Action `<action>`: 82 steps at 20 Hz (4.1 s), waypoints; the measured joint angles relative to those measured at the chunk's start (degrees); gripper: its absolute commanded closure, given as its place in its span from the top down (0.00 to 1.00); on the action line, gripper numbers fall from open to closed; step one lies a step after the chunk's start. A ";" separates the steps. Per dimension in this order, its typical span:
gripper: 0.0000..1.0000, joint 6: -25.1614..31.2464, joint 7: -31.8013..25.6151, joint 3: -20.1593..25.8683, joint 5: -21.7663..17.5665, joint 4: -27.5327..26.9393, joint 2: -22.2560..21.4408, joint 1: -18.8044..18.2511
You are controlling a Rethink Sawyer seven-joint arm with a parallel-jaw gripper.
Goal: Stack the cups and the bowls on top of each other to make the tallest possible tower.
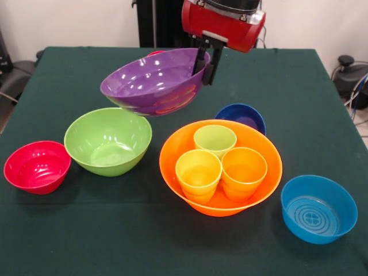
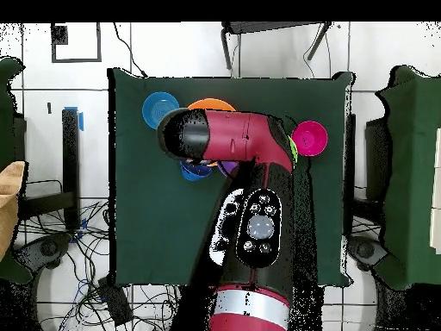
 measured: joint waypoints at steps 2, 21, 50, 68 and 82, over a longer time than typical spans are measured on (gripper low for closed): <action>0.00 0.11 0.01 0.01 -0.02 0.01 -0.09 -0.10; 0.00 9.90 0.01 -0.03 -0.06 -17.50 10.95 -3.78; 0.00 38.80 1.82 -5.80 0.12 -51.48 30.76 4.62; 0.00 37.18 13.53 -8.62 0.52 -51.10 30.75 10.03; 0.00 31.16 17.66 -10.54 0.53 -50.34 31.65 12.09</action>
